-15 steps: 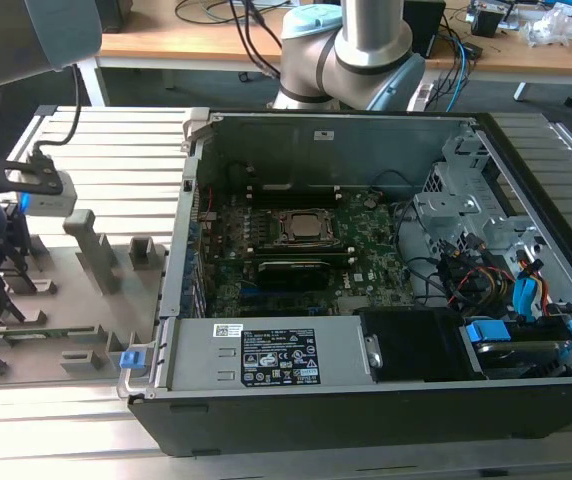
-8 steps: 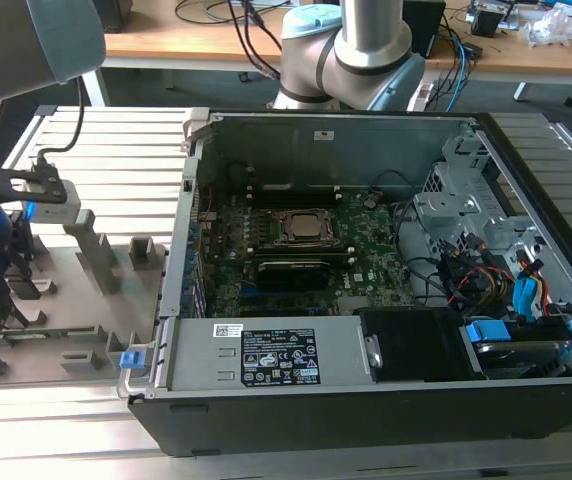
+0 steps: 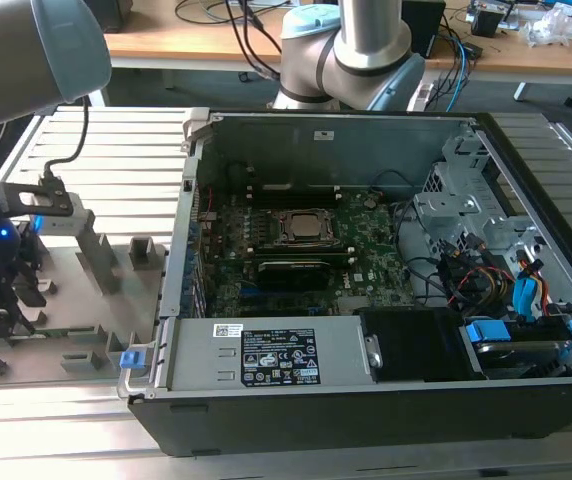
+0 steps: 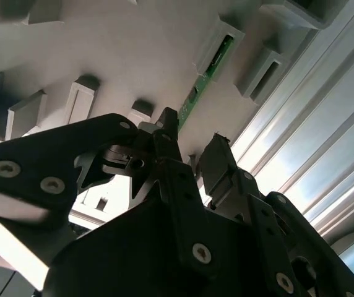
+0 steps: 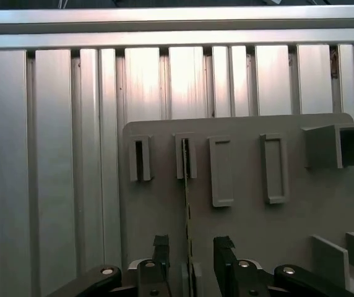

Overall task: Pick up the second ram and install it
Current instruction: 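Pick up the second ram and move it above second insertion slot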

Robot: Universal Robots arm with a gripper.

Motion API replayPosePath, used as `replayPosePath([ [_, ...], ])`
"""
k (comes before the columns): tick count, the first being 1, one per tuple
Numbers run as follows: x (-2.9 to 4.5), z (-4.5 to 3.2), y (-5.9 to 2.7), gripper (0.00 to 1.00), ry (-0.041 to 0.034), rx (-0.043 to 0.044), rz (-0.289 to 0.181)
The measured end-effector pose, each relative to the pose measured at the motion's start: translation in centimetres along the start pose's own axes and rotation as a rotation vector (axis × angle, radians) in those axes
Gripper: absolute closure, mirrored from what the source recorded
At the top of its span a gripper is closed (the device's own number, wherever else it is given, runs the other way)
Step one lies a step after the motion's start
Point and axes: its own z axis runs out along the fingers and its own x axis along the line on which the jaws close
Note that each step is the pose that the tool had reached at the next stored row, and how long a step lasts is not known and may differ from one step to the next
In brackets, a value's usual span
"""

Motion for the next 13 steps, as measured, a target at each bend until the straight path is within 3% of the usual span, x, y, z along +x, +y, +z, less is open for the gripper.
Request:
replayPosePath([
  [7,0.04,1.52,0.36,0.58,0.0004,-0.0004,-0.024],
  [13,0.08,3.69,0.33,0.58,0.0003,-0.0005,-0.031],
])
